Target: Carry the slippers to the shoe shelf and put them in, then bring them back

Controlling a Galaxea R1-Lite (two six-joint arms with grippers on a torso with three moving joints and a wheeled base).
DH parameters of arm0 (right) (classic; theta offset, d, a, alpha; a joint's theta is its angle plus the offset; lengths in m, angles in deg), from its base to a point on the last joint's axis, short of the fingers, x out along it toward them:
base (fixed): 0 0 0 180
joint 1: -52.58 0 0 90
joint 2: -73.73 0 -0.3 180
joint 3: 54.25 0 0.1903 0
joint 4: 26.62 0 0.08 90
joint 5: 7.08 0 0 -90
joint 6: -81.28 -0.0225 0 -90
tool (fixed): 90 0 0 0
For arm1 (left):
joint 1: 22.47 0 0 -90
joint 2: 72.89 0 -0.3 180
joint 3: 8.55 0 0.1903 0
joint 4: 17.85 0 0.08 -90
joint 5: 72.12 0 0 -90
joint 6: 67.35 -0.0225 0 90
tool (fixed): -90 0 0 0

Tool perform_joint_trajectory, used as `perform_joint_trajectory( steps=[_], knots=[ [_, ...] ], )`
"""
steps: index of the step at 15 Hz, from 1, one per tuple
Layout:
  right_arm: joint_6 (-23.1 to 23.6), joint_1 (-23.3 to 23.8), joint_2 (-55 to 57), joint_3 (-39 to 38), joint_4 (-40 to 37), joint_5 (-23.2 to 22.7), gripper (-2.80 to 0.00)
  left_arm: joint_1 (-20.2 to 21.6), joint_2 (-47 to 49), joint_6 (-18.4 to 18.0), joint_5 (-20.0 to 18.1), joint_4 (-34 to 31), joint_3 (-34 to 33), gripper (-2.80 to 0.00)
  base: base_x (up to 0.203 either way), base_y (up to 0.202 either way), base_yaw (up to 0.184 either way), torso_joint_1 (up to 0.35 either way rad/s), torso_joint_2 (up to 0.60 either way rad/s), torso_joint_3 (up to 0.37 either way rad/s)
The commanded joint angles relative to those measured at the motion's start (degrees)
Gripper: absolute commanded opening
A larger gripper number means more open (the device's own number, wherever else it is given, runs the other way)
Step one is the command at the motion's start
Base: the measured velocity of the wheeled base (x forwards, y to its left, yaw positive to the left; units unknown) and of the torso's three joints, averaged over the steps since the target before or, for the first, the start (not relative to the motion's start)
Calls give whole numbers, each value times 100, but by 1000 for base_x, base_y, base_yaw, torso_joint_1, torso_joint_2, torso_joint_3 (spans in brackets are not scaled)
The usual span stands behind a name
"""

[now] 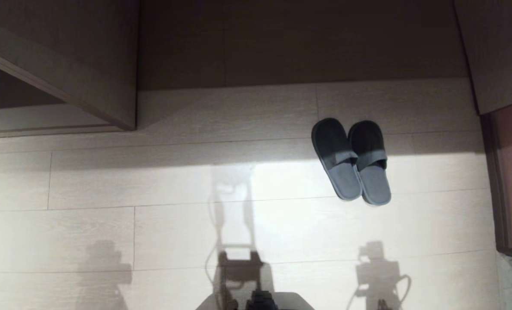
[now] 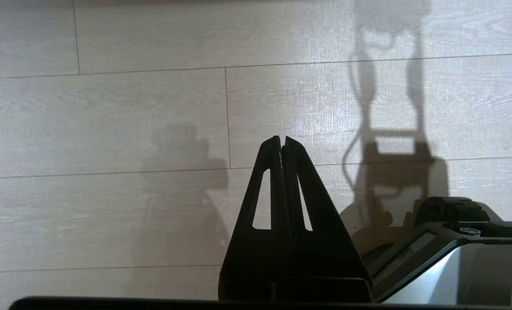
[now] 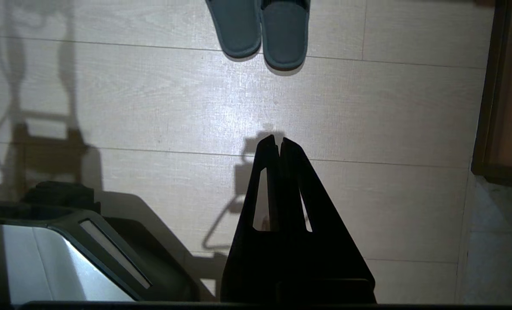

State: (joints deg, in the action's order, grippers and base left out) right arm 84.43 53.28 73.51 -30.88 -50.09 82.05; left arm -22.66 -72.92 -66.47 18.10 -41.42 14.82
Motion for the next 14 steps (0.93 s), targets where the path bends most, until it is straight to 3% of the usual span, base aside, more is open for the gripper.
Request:
perform_joint_trajectory(
  steps=[1, 14],
  knots=[
    [1, 0, 4, -9, 2, -1, -280, 1, 2, 9, 4, 3, -9, -280, 0, 0, 0, -2, 0, 201],
    [1, 0, 4, -9, 2, -1, -280, 1, 2, 7, 4, 3, -9, -280, 0, 0, 0, 3, 4, 202]
  ],
)
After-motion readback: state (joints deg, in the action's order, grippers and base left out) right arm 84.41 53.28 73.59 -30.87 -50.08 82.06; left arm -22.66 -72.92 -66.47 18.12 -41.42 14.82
